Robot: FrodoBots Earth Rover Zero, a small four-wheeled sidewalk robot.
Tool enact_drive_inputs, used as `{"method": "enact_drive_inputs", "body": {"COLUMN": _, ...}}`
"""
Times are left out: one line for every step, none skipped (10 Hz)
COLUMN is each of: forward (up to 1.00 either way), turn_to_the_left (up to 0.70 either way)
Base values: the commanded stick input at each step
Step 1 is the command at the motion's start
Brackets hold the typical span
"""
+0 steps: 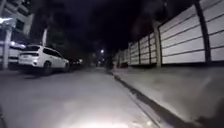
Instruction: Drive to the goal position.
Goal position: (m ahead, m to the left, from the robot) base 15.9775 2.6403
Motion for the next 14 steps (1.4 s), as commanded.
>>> {"method": "enact_drive_inputs", "body": {"forward": 0.70, "turn_to_the_left": 0.00}}
{"method": "enact_drive_inputs", "body": {"forward": 0.70, "turn_to_the_left": 0.00}}
{"method": "enact_drive_inputs", "body": {"forward": 0.70, "turn_to_the_left": 0.00}}
{"method": "enact_drive_inputs", "body": {"forward": 0.70, "turn_to_the_left": 0.00}}
{"method": "enact_drive_inputs", "body": {"forward": 0.70, "turn_to_the_left": 0.00}}
{"method": "enact_drive_inputs", "body": {"forward": 0.70, "turn_to_the_left": 0.00}}
{"method": "enact_drive_inputs", "body": {"forward": 0.70, "turn_to_the_left": 0.00}}
{"method": "enact_drive_inputs", "body": {"forward": 0.70, "turn_to_the_left": 0.00}}
{"method": "enact_drive_inputs", "body": {"forward": 0.70, "turn_to_the_left": 0.00}}
{"method": "enact_drive_inputs", "body": {"forward": 0.70, "turn_to_the_left": 0.00}}
{"method": "enact_drive_inputs", "body": {"forward": 0.70, "turn_to_the_left": 0.00}}
{"method": "enact_drive_inputs", "body": {"forward": 0.70, "turn_to_the_left": 0.00}}
{"method": "enact_drive_inputs", "body": {"forward": 0.70, "turn_to_the_left": 0.00}}
{"method": "enact_drive_inputs", "body": {"forward": 0.70, "turn_to_the_left": 0.00}}
